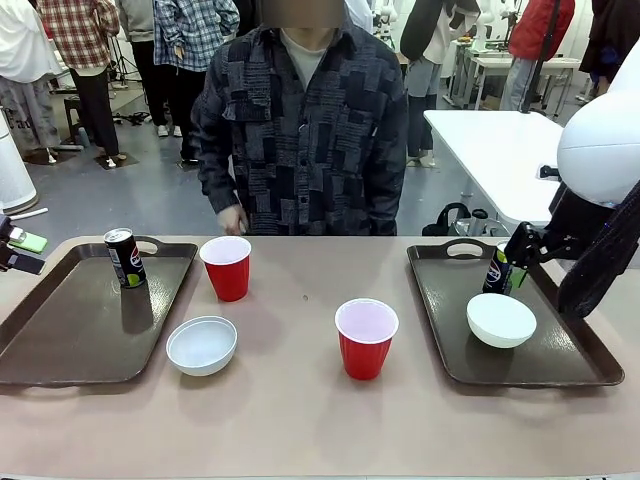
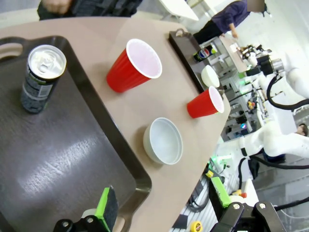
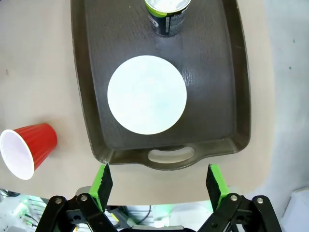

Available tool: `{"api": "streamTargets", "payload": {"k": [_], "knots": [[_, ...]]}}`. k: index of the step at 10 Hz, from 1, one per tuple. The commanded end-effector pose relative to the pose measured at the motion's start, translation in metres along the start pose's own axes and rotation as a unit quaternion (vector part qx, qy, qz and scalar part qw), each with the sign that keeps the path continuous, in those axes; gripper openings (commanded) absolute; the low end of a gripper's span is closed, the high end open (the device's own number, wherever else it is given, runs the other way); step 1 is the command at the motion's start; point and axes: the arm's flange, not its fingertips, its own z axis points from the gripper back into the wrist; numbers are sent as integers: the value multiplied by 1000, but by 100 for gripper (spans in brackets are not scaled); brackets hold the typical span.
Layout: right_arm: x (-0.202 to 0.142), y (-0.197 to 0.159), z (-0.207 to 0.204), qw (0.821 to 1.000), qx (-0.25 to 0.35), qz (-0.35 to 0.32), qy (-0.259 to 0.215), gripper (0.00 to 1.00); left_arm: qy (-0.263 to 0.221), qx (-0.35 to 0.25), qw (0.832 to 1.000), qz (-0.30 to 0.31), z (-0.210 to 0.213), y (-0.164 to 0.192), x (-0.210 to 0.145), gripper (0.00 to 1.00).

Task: Prepare tableware on both trays.
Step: Pick up a Picnic Bowl from the table and place it on a Handle tray.

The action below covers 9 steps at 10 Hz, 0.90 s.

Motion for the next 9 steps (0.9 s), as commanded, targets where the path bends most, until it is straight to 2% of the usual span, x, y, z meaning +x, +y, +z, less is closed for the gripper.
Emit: {"api": "streamTargets", "payload": {"k": [1,9], "knots": [[4,-2,-4,1000,6,-6,-3,100,-8,-7,1000,-2,1,0,0,100],[4,-2,-4,1000,6,-6,-3,100,-8,-7,1000,-2,1,0,0,100]]}}
